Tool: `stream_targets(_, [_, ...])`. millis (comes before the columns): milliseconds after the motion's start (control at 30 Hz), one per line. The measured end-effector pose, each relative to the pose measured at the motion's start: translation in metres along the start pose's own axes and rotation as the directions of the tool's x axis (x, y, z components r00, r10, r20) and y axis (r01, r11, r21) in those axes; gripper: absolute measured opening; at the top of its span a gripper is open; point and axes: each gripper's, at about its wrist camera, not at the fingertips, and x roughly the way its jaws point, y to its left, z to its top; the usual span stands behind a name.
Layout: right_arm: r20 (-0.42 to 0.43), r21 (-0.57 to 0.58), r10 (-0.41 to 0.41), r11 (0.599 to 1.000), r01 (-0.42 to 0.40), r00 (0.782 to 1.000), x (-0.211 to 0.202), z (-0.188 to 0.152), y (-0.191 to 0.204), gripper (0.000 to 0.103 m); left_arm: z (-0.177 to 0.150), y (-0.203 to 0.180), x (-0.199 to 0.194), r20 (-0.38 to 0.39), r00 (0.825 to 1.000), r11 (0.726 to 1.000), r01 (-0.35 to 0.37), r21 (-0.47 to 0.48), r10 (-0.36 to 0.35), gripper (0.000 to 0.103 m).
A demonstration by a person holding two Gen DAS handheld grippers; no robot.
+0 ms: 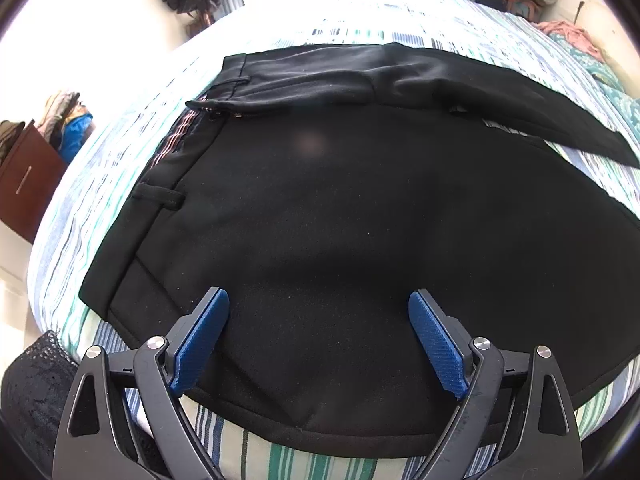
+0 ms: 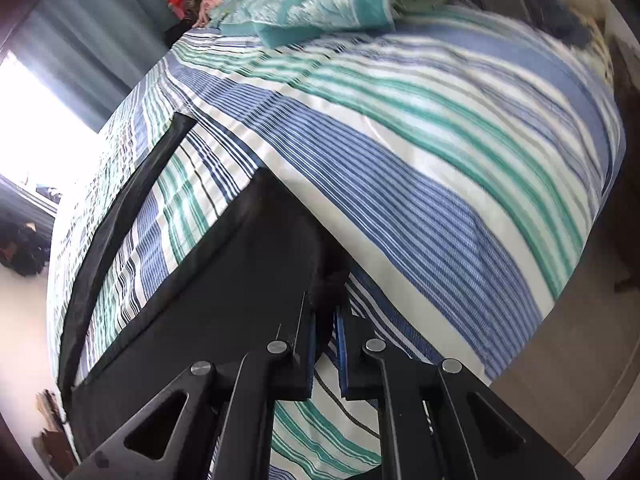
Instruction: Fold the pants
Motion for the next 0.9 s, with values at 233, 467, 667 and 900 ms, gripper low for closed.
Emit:
stream_targets(233, [-0.035,-0.023,-0.119,0.993,0.118,0.992,0.027,-0.005,-0.012,0.016,0.0,-0.004,0.001,-0.005,1.0,1.0,-0.015,-0.001,0.015,0.095])
stream_targets(467, [0.16,-0.11,-0.177,0.974,0.196,0.971,-0.034,-0.038,0.015,0.072,0.002,-0.011,-0.032,0.107,0.99,0.996,0.086,0.021,-0.088,0.094])
stream_targets(667, [0.172,-0.172,0.014,0.985,0.016,0.985,-0.078,-0.118,0.079,0.074,0.007,0.027,0.011,-0.099,0.987,0.981,-0.142,-0.132,0.13,0.103])
stream_targets(900, [0.007,-0.357,0.166,0.922,-0.153,0.986,-0.077,-0.202,0.182,0.082,0.017,0.072,0.02,-0.171,0.983,0.964,-0.109,-0.243,0.068,0.103])
